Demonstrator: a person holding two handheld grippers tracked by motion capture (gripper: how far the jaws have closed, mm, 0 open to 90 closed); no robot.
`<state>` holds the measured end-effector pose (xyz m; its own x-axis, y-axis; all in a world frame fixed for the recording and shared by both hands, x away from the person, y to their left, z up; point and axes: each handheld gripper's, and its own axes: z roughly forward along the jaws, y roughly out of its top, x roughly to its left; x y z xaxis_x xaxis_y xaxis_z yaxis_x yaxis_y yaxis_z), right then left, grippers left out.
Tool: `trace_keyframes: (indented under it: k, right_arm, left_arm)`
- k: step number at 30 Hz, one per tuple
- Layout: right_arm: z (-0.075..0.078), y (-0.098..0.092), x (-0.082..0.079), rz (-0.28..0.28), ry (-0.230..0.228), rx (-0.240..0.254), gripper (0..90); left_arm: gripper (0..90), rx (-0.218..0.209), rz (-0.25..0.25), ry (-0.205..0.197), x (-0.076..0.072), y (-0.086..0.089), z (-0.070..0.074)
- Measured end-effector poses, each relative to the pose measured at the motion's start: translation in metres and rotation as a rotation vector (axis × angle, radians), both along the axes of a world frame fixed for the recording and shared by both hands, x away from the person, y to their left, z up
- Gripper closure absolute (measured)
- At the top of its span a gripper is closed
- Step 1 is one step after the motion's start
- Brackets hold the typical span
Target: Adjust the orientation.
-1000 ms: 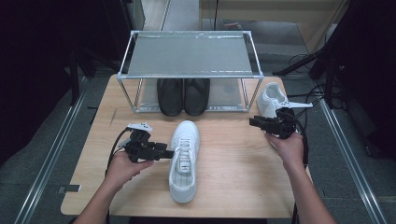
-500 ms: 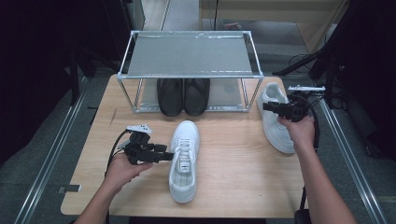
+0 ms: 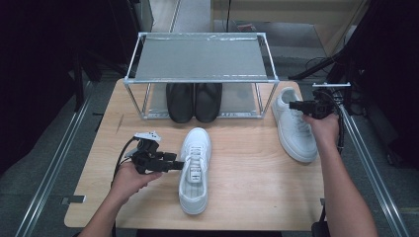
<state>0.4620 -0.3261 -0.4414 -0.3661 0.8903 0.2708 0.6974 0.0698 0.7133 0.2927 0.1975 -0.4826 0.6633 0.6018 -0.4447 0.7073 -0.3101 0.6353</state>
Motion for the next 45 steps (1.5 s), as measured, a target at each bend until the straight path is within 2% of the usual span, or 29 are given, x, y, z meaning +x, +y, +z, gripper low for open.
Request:
trace_keyframes:
  k: [2, 3, 6, 9, 11, 15, 18, 22, 25, 31, 33, 34, 37, 40, 42, 43, 45]
  right_arm:
    - [-0.007, 0.001, 0.003, 0.002, 0.022, -0.015, 65.2]
    - [-0.010, 0.001, 0.003, 0.004, 0.027, -0.006, 65.2]
    - [-0.021, 0.007, 0.006, 0.027, 0.077, -0.029, 66.1]
    - [-0.029, 0.011, 0.005, 0.029, 0.071, -0.016, 70.4]
    - [-0.031, 0.011, 0.005, 0.027, 0.072, 0.012, 75.4]
    - [-0.027, 0.008, 0.004, 0.027, 0.093, 0.034, 82.0]
    - [-0.020, 0.007, -0.001, 0.016, 0.078, 0.006, 83.1]
    - [-0.010, 0.002, -0.008, 0.018, 0.072, 0.027, 83.3]
    - [0.003, 0.002, -0.022, 0.031, 0.074, 0.021, 83.4]
    - [0.014, 0.001, -0.048, 0.052, 0.061, 0.039, 83.4]
    - [0.014, 0.002, -0.052, 0.057, 0.061, 0.038, 83.4]
    - [0.015, 0.005, -0.061, 0.071, 0.065, 0.040, 83.4]
    - [0.015, 0.011, -0.075, 0.092, 0.070, 0.034, 83.3]
    - [0.015, 0.015, -0.084, 0.105, 0.068, 0.051, 83.3]
    - [0.012, 0.026, -0.095, 0.140, 0.073, 0.060, 83.2]
    - [0.012, 0.026, -0.095, 0.140, 0.073, 0.060, 83.2]
    - [0.009, 0.037, -0.103, 0.174, 0.083, 0.068, 83.1]
  left_arm:
    - [42.1, 0.001, 0.001, 0.001, 0.000, 0.000, 0.000]
    - [42.1, 0.001, 0.001, 0.001, 0.000, 0.000, 0.000]
    - [42.1, -0.001, 0.003, 0.002, 0.000, 0.000, 0.000]
    - [42.1, 0.003, 0.001, -0.001, 0.000, 0.000, 0.000]
    - [42.2, 0.003, 0.001, 0.000, 0.000, 0.000, 0.000]
    - [42.2, 0.004, 0.001, -0.003, 0.000, 0.000, 0.000]
    - [42.3, 0.003, 0.004, -0.005, 0.000, 0.000, 0.000]
    - [42.5, 0.008, 0.002, -0.011, 0.001, 0.000, 0.000]
    - [42.6, 0.008, 0.001, -0.014, 0.002, -0.001, 0.001]
    - [42.5, 0.005, 0.001, -0.022, 0.005, -0.003, 0.003]
    - [42.5, -0.002, -0.003, -0.021, 0.007, -0.004, 0.004]
    - [42.5, 0.003, -0.011, -0.024, 0.008, -0.005, 0.004]
    - [42.5, 0.010, -0.018, -0.019, 0.012, -0.005, 0.005]
    - [42.3, 0.010, -0.022, -0.016, 0.014, -0.006, 0.005]
    - [42.3, 0.006, -0.024, -0.015, 0.016, -0.007, 0.005]
    - [42.3, 0.006, -0.024, -0.015, 0.016, -0.007, 0.005]
    - [42.3, 0.003, -0.028, -0.022, 0.017, -0.007, 0.007]
